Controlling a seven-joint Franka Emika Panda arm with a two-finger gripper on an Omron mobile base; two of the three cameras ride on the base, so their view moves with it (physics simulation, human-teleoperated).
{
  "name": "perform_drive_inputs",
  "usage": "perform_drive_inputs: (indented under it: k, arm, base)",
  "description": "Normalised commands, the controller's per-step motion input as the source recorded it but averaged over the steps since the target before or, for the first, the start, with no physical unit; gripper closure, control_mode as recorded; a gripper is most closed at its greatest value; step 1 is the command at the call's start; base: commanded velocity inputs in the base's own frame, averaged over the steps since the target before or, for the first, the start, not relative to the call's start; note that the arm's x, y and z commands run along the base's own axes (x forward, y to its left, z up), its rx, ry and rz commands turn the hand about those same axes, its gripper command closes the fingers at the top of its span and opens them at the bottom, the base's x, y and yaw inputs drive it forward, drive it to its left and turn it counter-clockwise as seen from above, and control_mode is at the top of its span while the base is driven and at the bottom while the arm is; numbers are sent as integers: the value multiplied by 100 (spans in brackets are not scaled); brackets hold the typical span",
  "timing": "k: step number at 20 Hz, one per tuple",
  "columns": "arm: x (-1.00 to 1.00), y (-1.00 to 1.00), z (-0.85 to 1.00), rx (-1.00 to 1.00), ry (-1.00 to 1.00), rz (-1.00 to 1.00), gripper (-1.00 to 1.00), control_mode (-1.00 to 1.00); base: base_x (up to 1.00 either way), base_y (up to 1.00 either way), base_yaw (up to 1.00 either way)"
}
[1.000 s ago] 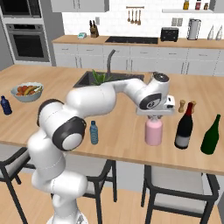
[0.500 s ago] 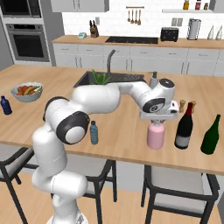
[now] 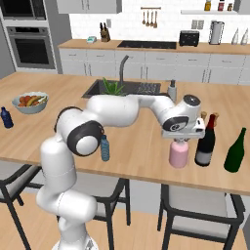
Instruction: Move the plastic bottles in the middle to the plastics group, and the glass bottles in the middle to the glass group.
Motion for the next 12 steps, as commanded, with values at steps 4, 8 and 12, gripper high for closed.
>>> perform_drive_inputs:
  k: [4, 8, 12]
  arm:
    - [18, -25, 0, 0, -4, 0, 100, -100]
    - [14, -6, 0, 0, -4, 0, 100, -100]
    - [0, 0, 0, 0, -2, 0, 100, -100]
  base:
    - [0, 0, 0]
    - [0, 0, 0]
    - [0, 0, 0]
